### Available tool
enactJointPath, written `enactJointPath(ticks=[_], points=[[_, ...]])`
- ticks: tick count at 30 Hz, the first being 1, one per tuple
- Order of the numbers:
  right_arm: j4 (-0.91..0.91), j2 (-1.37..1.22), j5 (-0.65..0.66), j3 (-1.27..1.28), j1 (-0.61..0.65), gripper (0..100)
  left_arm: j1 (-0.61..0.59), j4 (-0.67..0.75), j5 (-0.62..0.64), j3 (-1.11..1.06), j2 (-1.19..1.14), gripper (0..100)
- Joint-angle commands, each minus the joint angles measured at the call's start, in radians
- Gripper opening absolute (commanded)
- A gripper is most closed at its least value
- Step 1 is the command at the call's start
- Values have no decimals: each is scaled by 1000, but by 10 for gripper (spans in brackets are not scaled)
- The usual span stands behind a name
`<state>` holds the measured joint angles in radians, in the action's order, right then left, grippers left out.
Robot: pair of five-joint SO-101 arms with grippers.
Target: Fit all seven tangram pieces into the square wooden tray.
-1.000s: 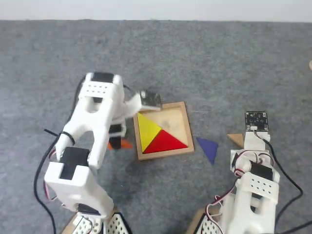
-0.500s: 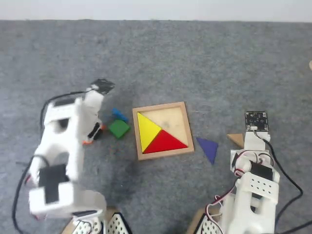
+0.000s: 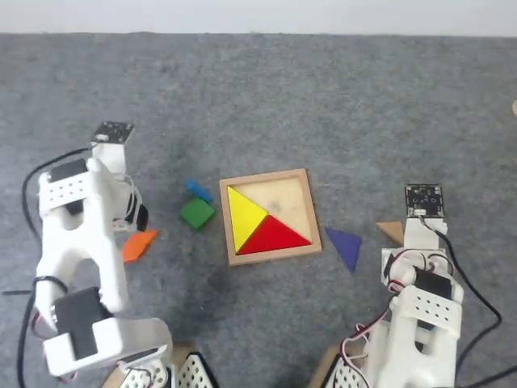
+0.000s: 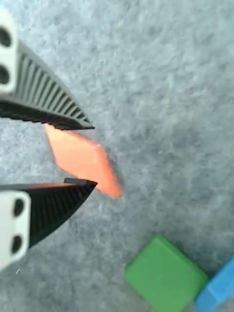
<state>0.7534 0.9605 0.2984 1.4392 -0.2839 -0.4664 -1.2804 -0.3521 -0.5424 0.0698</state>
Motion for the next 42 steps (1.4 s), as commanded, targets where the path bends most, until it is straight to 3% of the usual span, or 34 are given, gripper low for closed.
enactJointPath(ticks=[1, 8, 14, 24, 33, 42], points=[[-16, 24, 14, -26, 2, 155, 0, -54, -23, 94, 9, 162], [-13, 24, 54, -28, 2, 155, 12, -43, -103, 5, 6, 158], [-13, 24, 61, -28, 2, 155, 12, 48, -172, -157, 8, 136], [-13, 24, 61, -28, 2, 155, 3, 178, -236, -170, -52, 168], [-18, 22, 57, -28, 2, 155, -23, 103, -267, 76, -299, 158], [-18, 24, 57, -28, 2, 155, -61, -40, -405, 282, -311, 12]])
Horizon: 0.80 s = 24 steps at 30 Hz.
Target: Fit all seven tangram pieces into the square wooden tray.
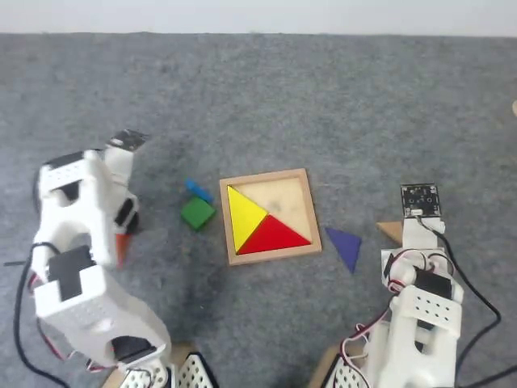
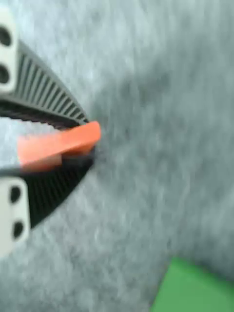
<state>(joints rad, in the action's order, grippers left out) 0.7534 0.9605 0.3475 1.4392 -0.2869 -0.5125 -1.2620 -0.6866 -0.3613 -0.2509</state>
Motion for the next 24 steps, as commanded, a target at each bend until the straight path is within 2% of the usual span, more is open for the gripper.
enactJointPath(ticks=[1, 8, 14, 21, 24], points=[[-18, 24, 8, -28, 5, 155, -17, -75, -74, 125, 12, 20], [-15, 24, 8, -28, 5, 155, -31, -114, -74, 222, 43, 106], [-15, 21, 8, -26, 5, 155, -51, -77, -26, 236, 77, 117], [-19, 24, 8, -11, 7, 155, -124, 15, -66, 245, -15, 117], [-19, 24, 6, -11, 7, 155, -141, -21, -127, 243, -3, 111]])
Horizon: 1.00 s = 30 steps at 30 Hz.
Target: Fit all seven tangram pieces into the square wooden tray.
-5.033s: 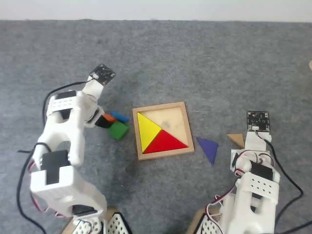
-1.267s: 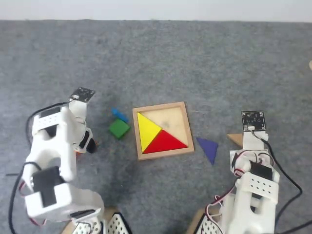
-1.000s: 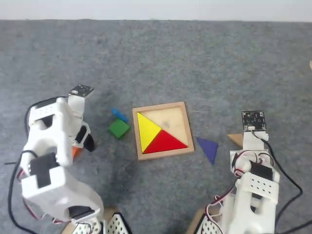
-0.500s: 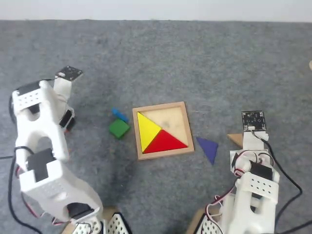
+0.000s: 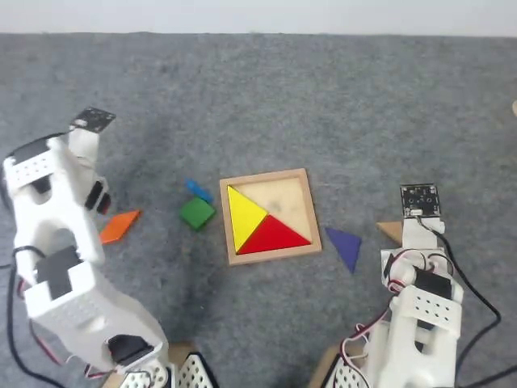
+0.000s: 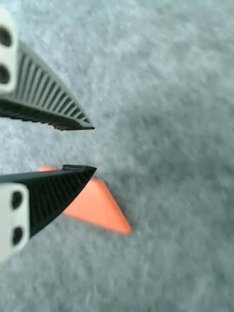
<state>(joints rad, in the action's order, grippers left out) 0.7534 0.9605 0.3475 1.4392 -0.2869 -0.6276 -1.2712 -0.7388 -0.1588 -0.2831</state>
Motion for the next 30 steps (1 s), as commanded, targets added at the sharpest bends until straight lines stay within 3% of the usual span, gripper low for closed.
enactJointPath(ticks=[1, 4, 9, 13, 20, 30], points=[[-19, 25, 6, -12, 7, 155, -28, -29, -92, 28, 49, 111], [-19, 25, 6, -12, 7, 155, -40, 5, -137, -87, 183, 93], [-21, 25, 5, -12, 7, 155, -6, 204, -206, -510, 525, 122], [-21, 25, 5, -12, 7, 155, 51, 155, -207, -656, 681, 148], [-21, 25, -23, -9, 45, 155, 130, 124, -196, -648, 585, 148], [-39, 25, -23, -6, 48, 155, 6, 336, -157, -547, 293, 148]])
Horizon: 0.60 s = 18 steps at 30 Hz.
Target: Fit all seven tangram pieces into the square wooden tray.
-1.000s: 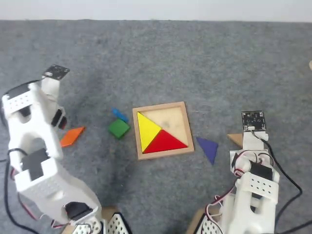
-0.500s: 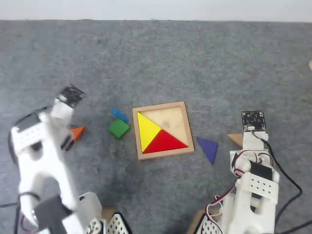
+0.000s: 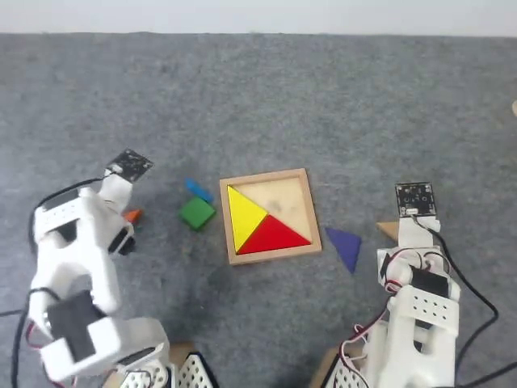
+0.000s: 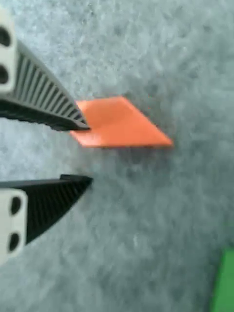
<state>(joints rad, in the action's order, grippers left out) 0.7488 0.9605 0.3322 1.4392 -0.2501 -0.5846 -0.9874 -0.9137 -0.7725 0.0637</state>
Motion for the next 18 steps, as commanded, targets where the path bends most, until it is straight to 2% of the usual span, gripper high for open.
enactJointPath(ticks=[1, 8, 14, 18], points=[[-36, 25, -8, -6, 12, 155, -51, 61, 18, 73, -54, 148], [-36, 25, -6, -6, 12, 155, -69, 84, 28, 88, -54, 151], [-36, 25, -5, -6, 13, 155, -37, 86, 141, 96, -55, 152], [-36, 25, -5, -5, 13, 155, -18, 81, 273, 143, -63, 171]])
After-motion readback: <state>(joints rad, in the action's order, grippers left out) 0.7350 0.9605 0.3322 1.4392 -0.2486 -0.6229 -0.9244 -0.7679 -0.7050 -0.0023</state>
